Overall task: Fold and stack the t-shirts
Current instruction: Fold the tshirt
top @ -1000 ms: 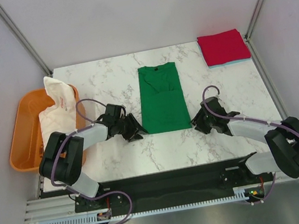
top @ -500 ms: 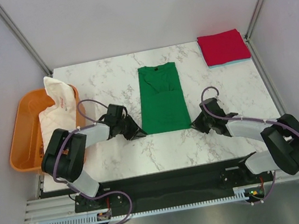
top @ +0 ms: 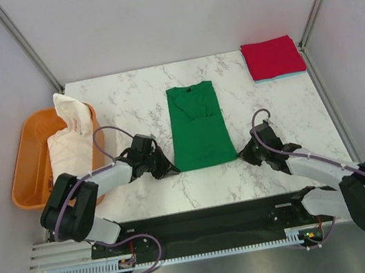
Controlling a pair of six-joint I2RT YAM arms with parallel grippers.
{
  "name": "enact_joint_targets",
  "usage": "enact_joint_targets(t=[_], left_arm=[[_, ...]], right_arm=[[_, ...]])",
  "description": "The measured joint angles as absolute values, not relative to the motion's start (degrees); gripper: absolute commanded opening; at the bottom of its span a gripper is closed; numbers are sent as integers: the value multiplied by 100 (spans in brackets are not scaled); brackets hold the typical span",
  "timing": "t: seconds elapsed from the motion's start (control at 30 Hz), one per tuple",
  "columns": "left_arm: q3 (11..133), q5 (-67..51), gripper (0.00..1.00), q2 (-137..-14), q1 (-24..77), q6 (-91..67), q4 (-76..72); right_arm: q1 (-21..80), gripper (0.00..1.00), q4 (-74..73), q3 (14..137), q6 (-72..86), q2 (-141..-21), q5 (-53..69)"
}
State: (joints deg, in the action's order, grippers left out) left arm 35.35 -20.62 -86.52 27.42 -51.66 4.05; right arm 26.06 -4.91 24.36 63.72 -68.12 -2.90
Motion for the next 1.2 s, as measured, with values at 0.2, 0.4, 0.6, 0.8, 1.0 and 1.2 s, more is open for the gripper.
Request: enact_joint_targets(t=[0.2,0.4,0.6,0.8,1.0,1.2], left_arm=[[3109,-2005,2,-7830,3146,-5465,486],[2755,-1942,2,-7087,3457,-5787,698],[2749,-1844,2,-6598,3815,-5975,934],[3240,-1739,2,-6805,3795,-6036,1343],[4462,-1579,2,-7406,3461,-5839,1907],[5542,-1557,2,-8117,2790,-5492,2137]], right_arm=[[2637,0,-947,2147,6158,-5771,-287],[2759,0,-1575,1981,6110,-4775,-244],[2790,0,-2047,1986,6058,-4132,-266],[2794,0,-2294,2418,5789,-4576,-458],[2794,0,-2171,3430,5323,-5666,-862],[2689,0,-1922,4757,4807,-7017,-1002]])
